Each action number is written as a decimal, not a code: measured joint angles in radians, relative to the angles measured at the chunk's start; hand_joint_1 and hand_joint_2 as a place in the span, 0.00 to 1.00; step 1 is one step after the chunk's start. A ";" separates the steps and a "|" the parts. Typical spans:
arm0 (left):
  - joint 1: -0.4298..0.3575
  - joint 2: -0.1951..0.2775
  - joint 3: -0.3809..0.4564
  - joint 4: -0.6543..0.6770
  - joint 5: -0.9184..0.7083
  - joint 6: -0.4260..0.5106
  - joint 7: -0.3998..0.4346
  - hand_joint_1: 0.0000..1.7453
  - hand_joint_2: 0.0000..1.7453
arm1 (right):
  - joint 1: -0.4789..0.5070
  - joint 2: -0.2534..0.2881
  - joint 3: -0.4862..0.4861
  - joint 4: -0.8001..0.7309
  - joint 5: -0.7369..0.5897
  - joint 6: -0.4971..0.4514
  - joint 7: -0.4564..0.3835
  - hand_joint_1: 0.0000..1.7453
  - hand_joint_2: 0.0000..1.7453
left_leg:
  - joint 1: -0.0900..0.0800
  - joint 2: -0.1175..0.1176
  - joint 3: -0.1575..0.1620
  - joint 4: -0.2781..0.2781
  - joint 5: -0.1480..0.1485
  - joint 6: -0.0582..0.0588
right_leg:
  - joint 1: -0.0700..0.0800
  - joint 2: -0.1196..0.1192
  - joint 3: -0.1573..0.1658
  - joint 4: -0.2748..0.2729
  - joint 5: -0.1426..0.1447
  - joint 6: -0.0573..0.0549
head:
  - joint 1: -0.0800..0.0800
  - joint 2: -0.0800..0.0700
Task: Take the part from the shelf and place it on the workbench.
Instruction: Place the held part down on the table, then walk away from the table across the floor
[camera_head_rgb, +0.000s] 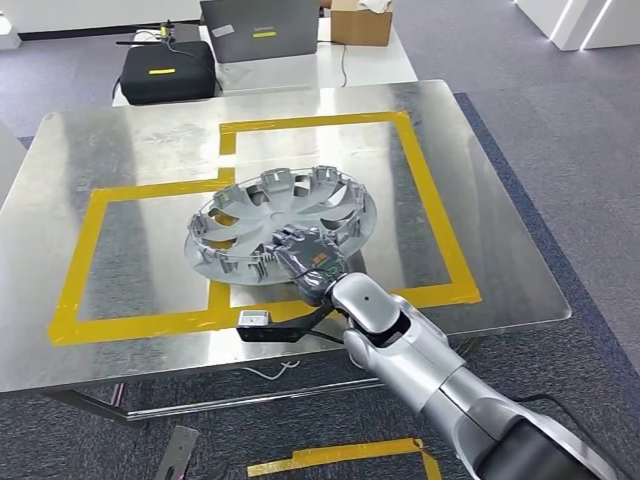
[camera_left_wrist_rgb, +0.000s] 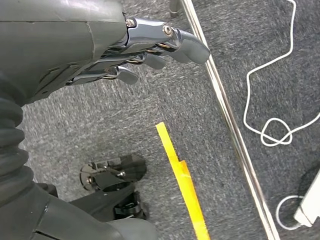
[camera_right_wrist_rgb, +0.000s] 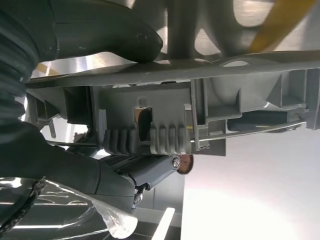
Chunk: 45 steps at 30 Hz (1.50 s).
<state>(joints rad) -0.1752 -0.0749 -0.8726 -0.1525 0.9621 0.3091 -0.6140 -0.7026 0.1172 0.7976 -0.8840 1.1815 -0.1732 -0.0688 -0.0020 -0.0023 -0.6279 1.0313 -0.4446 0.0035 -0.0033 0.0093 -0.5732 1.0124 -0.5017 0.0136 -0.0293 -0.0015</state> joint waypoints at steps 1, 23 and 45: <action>-0.001 -0.001 -0.005 0.000 -0.005 0.005 0.005 0.00 1.00 | -0.021 0.009 0.003 0.034 -0.002 -0.002 0.008 1.00 1.00 | 0.000 0.000 0.000 0.000 0.000 0.000 | 0.000 0.000 0.000 0.000 0.000 0.000 | 0.000 0.000; -0.003 -0.011 -0.042 -0.004 -0.049 0.036 0.029 0.00 0.50 | -0.145 0.050 -0.141 0.421 -0.086 -0.110 0.075 0.00 0.00 | 0.001 0.000 0.001 0.000 0.000 0.000 | 0.001 0.001 0.000 0.000 0.000 0.000 | 0.000 0.000; 0.035 -0.014 0.002 -0.004 0.011 0.012 -0.068 0.00 0.00 | 0.026 0.001 -0.231 0.145 -0.349 0.077 -0.099 0.00 0.00 | 0.001 -0.001 0.002 0.000 -0.001 0.002 | 0.001 -0.002 0.002 -0.001 -0.002 0.002 | 0.000 0.000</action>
<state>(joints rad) -0.1403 -0.0891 -0.8704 -0.1570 0.9733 0.3213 -0.6820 -0.6770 0.1186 0.5671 -0.7393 0.8325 -0.0958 -0.1679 -0.0008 -0.0036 -0.6258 1.0315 -0.4458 0.0050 -0.0024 0.0072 -0.5717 1.0117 -0.5037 0.0151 -0.0293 -0.0015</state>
